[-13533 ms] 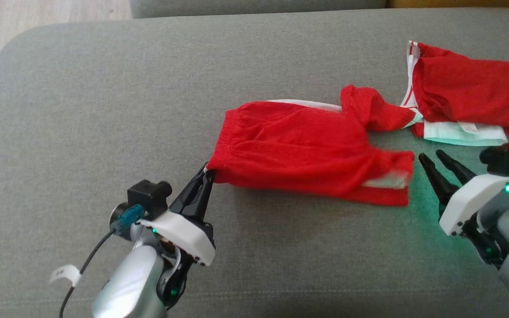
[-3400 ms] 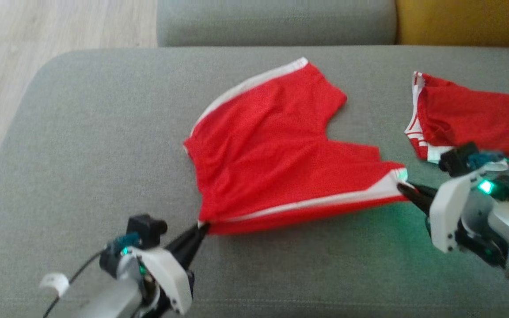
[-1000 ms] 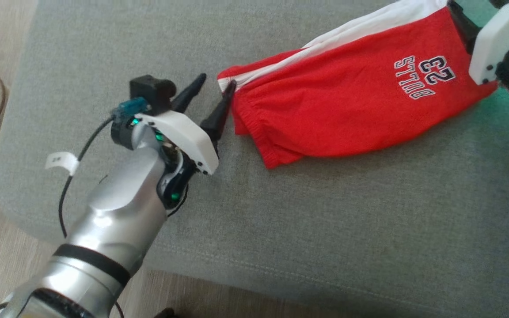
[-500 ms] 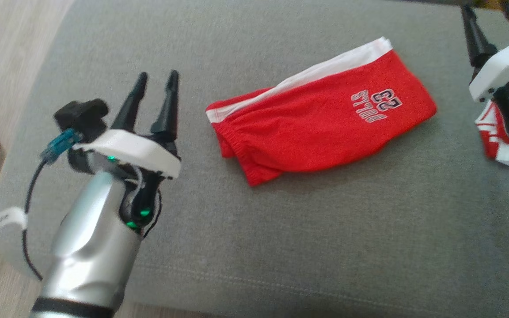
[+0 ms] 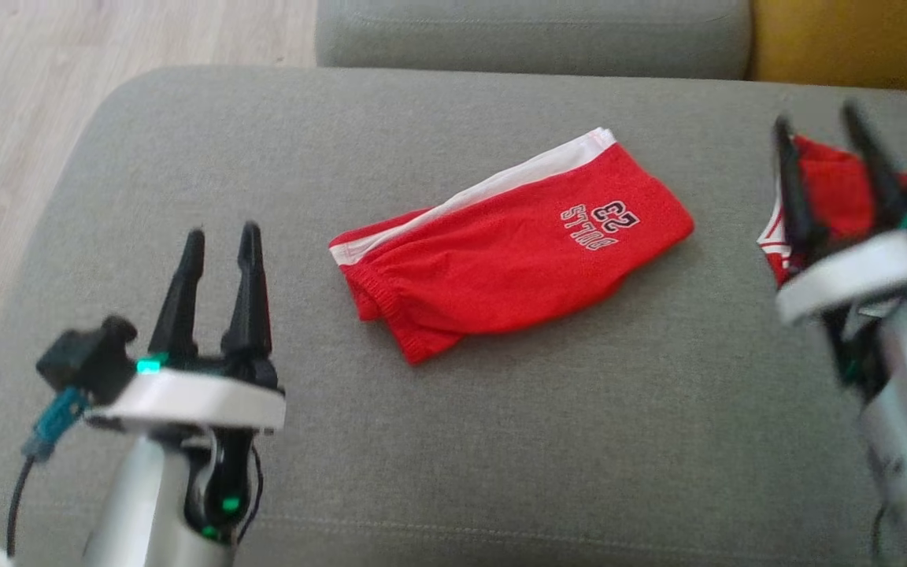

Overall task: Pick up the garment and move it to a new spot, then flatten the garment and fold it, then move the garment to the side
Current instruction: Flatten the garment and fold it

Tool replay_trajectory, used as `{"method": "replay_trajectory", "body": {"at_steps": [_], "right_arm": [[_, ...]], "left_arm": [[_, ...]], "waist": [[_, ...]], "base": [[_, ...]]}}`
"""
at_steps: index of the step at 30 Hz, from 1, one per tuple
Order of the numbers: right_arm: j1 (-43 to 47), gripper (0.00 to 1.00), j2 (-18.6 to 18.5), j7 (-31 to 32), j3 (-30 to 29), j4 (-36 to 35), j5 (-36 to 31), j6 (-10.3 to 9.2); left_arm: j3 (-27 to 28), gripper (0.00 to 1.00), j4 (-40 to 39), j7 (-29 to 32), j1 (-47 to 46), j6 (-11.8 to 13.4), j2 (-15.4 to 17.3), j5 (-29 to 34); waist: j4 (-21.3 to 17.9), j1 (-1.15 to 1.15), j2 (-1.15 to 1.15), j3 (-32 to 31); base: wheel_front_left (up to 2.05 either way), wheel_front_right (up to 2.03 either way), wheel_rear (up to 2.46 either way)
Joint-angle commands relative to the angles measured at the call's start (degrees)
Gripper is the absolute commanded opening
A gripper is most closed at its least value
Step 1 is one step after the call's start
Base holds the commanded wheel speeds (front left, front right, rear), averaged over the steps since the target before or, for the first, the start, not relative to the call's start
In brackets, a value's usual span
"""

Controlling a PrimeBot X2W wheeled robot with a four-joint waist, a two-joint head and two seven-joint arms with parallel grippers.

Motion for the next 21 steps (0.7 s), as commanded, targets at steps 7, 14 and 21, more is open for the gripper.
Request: {"method": "replay_trajectory", "body": {"at_steps": [7,14,21], "right_arm": [[12.34,1.0,8.37,-0.62,-7.43,-11.01,-10.26,0.37],[18.15,1.0,12.4,-0.49,-10.73,-13.48,-16.5,0.37],[18.82,1.0,13.82,0.73,-11.79,-13.57,-18.15,0.37]], "left_arm": [[2.05,1.0,-3.0,-0.44,3.95,-1.33,-0.15,6.03],[1.01,1.0,-2.91,-0.44,6.69,-1.65,-0.21,7.73],[0.27,1.0,-3.76,-0.45,5.73,-0.83,-0.22,6.32]], "waist": [[-1.96,0.0,0.0,-1.38],[-2.59,0.0,0.0,-1.22],[-2.08,0.0,0.0,-0.29]], "base": [[0.0,0.0,0.0],[0.0,0.0,0.0],[0.0,0.0,0.0]]}}
